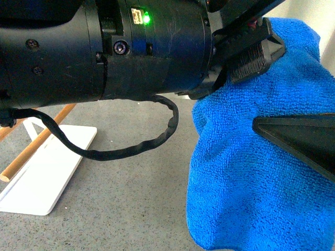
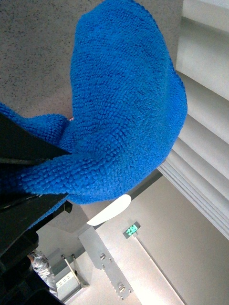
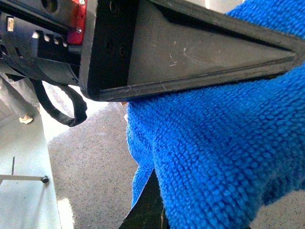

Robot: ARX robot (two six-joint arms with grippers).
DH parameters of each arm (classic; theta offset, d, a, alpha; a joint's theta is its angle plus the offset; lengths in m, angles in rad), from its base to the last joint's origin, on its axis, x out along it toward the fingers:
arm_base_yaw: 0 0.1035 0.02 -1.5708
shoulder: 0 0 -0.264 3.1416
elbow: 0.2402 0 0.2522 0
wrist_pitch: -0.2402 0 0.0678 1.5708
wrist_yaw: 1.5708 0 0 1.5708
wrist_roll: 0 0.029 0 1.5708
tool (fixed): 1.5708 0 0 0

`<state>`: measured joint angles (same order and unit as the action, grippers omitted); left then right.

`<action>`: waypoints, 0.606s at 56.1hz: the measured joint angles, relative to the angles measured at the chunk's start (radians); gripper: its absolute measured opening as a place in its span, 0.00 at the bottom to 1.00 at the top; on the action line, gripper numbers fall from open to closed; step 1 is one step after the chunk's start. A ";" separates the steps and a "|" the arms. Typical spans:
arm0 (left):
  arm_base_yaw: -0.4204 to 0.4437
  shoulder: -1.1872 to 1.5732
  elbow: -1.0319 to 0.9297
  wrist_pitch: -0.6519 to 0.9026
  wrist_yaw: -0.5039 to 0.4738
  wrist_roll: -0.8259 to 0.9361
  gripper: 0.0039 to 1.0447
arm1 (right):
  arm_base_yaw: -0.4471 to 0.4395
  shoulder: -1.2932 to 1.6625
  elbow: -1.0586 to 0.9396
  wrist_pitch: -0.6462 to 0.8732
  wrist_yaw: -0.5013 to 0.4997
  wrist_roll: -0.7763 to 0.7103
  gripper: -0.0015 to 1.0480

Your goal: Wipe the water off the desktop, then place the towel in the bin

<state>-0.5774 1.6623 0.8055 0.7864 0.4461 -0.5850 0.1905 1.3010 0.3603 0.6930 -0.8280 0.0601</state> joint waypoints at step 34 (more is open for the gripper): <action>0.206 -0.009 0.012 -0.200 0.058 0.127 0.88 | -0.185 -0.035 0.012 -0.051 -0.038 0.011 0.04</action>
<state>-0.3717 1.6535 0.8173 0.5865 0.5045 -0.4583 0.0059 1.2663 0.3721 0.6422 -0.8661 0.0711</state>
